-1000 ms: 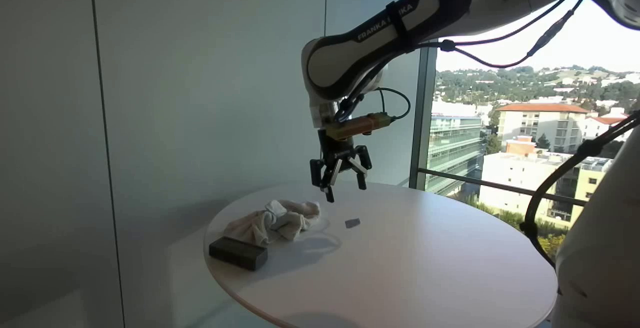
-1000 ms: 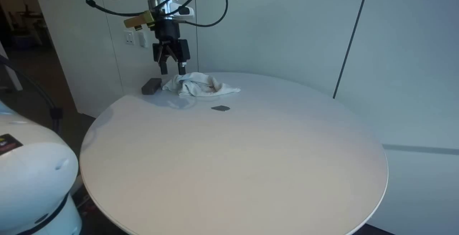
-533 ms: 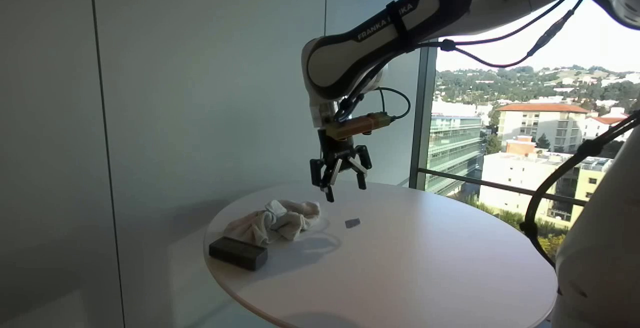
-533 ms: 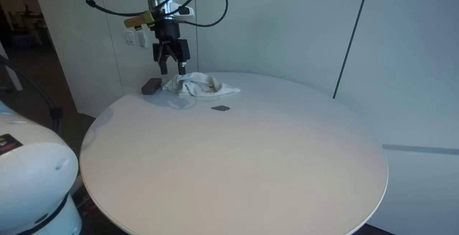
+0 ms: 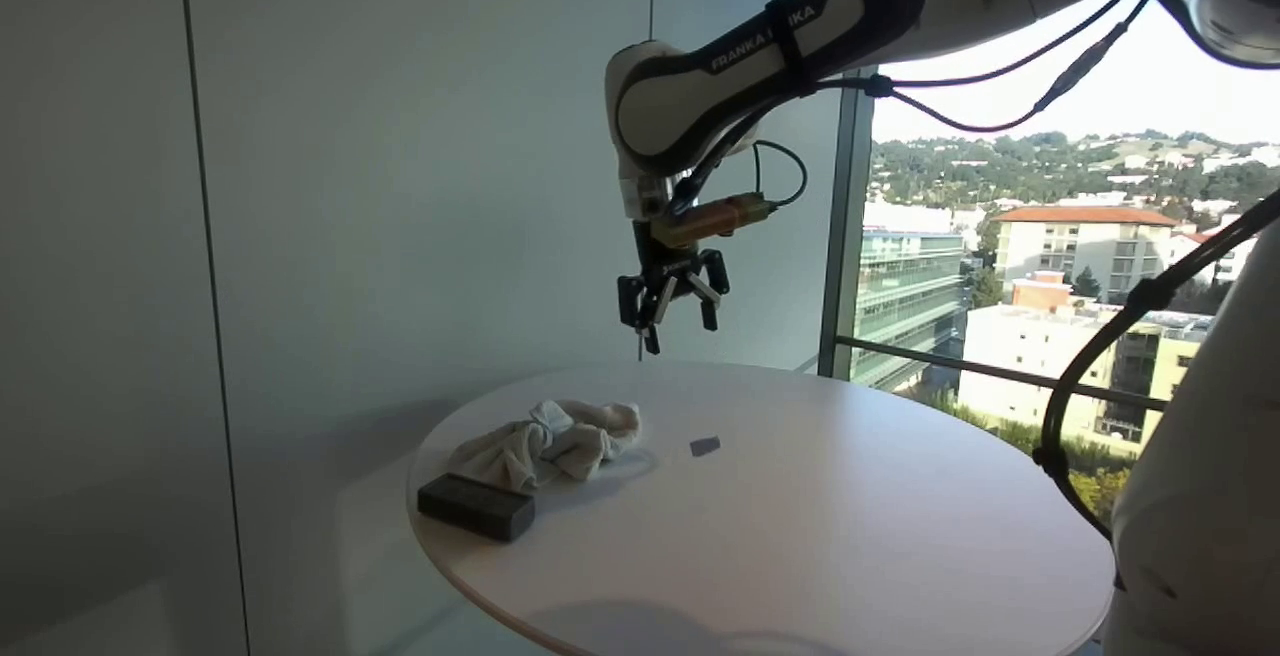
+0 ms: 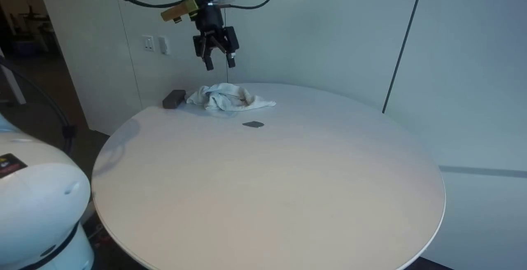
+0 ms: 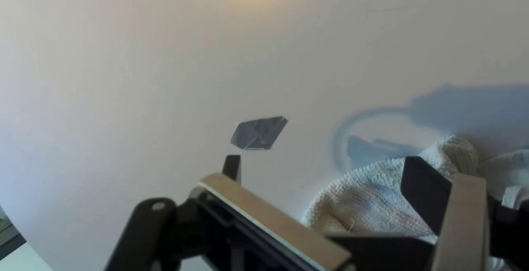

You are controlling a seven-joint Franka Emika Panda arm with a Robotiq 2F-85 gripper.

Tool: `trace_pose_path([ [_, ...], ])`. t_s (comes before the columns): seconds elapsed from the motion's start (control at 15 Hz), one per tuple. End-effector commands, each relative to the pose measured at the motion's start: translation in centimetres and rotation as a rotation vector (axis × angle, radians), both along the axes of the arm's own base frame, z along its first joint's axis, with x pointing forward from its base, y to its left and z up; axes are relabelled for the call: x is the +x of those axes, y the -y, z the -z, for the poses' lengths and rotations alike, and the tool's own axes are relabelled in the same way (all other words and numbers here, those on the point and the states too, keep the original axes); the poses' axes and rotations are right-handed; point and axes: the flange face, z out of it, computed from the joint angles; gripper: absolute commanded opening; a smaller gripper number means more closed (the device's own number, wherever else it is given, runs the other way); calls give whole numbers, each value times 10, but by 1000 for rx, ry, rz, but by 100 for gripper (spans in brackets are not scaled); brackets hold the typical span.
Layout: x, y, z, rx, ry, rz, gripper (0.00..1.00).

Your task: Use the white towel to wipe the table

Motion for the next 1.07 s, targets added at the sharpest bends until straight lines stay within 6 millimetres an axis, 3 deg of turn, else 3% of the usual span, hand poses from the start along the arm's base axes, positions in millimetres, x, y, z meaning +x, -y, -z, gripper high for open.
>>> trace_pose_path([
  [0.0,58,11,-32,44,71,-136,100],
  [0.27,124,-1,-29,178,85,-316,100],
  [0.47,163,-16,3,299,18,-405,100],
  [0.73,189,-33,68,284,-153,-390,100],
  [1.0,201,-45,116,308,-265,-398,100],
])
